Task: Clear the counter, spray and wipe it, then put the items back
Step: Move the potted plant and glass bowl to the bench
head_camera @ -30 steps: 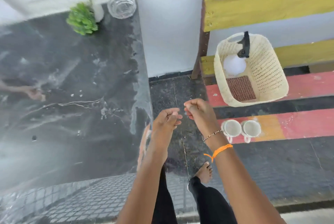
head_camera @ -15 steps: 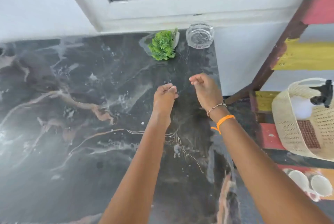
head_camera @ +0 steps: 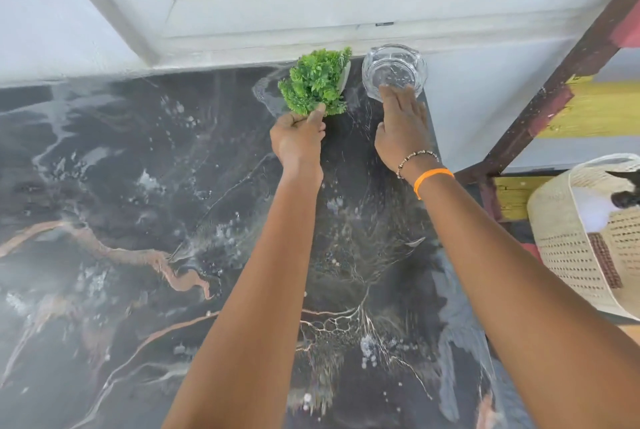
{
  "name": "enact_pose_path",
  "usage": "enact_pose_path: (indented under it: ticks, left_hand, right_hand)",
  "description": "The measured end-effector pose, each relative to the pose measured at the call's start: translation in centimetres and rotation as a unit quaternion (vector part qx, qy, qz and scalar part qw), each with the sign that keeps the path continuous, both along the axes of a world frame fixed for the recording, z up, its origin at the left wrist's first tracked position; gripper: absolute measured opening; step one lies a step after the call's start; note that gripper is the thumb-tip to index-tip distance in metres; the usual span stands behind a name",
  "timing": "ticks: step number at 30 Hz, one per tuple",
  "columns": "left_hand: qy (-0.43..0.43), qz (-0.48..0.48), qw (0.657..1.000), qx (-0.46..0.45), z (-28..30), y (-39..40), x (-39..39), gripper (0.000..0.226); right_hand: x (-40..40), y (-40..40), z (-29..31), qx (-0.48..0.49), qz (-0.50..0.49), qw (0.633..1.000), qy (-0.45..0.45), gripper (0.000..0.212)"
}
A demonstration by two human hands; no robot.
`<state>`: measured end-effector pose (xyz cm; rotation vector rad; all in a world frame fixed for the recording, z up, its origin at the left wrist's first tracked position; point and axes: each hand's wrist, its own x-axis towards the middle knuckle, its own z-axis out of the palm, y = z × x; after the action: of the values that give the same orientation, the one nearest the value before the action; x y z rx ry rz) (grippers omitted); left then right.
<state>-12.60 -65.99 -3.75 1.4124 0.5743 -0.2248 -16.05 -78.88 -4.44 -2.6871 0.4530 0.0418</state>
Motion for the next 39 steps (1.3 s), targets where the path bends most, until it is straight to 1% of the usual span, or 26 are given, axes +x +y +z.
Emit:
enact_pose_path:
  ticks: [2,4,7,8,10,11,12,13,14,15,16,18,19,22,26,28,31,33,34,35,36,39]
  left_hand:
    - [-0.043,-0.014,0.999,0.018,0.1,0.2,0.0,0.026]
    - [-0.074,-0.038,0.996,0.044,0.2,0.3,0.0,0.025]
    - [-0.076,-0.064,0.993,0.067,0.9,0.0,0.0,0.015]
    - [-0.061,-0.077,0.993,0.059,1.0,-0.3,0.2,0.019]
    - [-0.038,-0.099,0.994,0.03,1.2,-0.7,0.6,0.047]
    - [-0.035,-0.093,0.995,0.012,1.3,-1.0,0.8,0.057]
    - [-0.035,-0.078,0.996,-0.006,1.3,-1.1,1.1,0.061]
    - [-0.032,-0.061,0.998,-0.014,1.3,-1.1,1.4,0.058]
    - [-0.035,-0.047,0.998,-0.006,1.1,-1.1,1.8,0.049]
    - [-0.042,-0.037,0.998,0.017,1.1,-0.9,2.1,0.035]
    - [-0.047,-0.029,0.998,0.041,1.1,-0.7,2.3,0.025]
    - [-0.058,-0.018,0.996,0.061,1.1,-0.3,2.8,0.033]
    - [-0.062,-0.018,0.996,0.053,1.3,0.0,2.9,0.034]
    - [-0.088,-0.028,0.995,0.022,2.4,0.9,2.3,0.025]
    - [-0.119,-0.051,0.99,0.064,3.6,2.1,0.5,0.011]
    - [-0.12,-0.092,0.986,0.074,3.6,2.7,-0.4,0.024]
    - [-0.112,-0.156,0.978,0.081,2.3,4.0,-1.1,0.059]
    - [-0.072,-0.192,0.967,0.153,0.9,4.5,-0.6,0.082]
    - [-0.046,-0.207,0.958,0.193,0.3,4.3,-0.2,0.087]
    - [-0.027,-0.216,0.952,0.216,-0.1,3.9,0.3,0.086]
    - [-0.018,-0.218,0.95,0.222,-0.4,3.3,0.6,0.08]
    - [-0.053,-0.188,0.958,0.21,-0.9,1.8,1.2,0.045]
  right_hand:
    - [-0.2,0.1,0.0,-0.014,-0.018,0.999,-0.037,0.049]
    - [-0.9,0.6,-0.2,-0.009,-0.031,0.997,-0.067,0.039]
    - [-2.4,1.6,-0.8,0.005,-0.026,0.995,-0.1,0.03]
    - [-2.8,1.9,-1.0,0.005,-0.026,0.994,-0.106,0.03]
    - [-3.1,2.1,-1.2,0.009,-0.036,0.993,-0.112,0.031]
    - [-3.0,2.0,-1.2,0.016,-0.042,0.992,-0.117,0.03]
    - [-3.0,1.9,-1.1,0.022,-0.046,0.991,-0.126,0.028]
    - [-2.9,1.7,-1.0,0.031,-0.05,0.989,-0.134,0.025]
    - [-2.9,1.4,-0.8,0.044,-0.053,0.988,-0.139,0.021]
    - [-2.9,1.1,-0.6,0.063,-0.058,0.986,-0.14,0.018]
    - [-2.9,0.8,-0.4,0.083,-0.063,0.984,-0.142,0.016]
    - [-2.9,0.3,0.0,0.11,-0.077,0.979,-0.151,0.014]
    - [-2.8,0.1,0.1,0.116,-0.084,0.977,-0.156,0.014]
    - [-2.6,-0.1,0.3,0.122,-0.106,0.973,-0.164,0.017]
    - [-2.5,0.4,0.5,0.141,-0.156,0.963,-0.168,0.028]
    - [-2.4,0.6,0.4,0.167,-0.181,0.956,-0.159,0.033]
    - [-2.1,0.3,0.2,0.185,-0.229,0.942,-0.163,0.037]
    - [-1.7,-0.1,-0.1,0.196,-0.276,0.93,-0.141,0.035]
    - [-1.5,-0.4,-0.2,0.197,-0.296,0.926,-0.123,0.033]
    - [-1.3,-0.6,-0.2,0.194,-0.311,0.925,-0.105,0.03]
    - [-1.1,-0.9,-0.2,0.19,-0.319,0.924,-0.09,0.027]
    - [-0.6,-1.4,0.0,0.173,-0.308,0.933,-0.064,0.019]
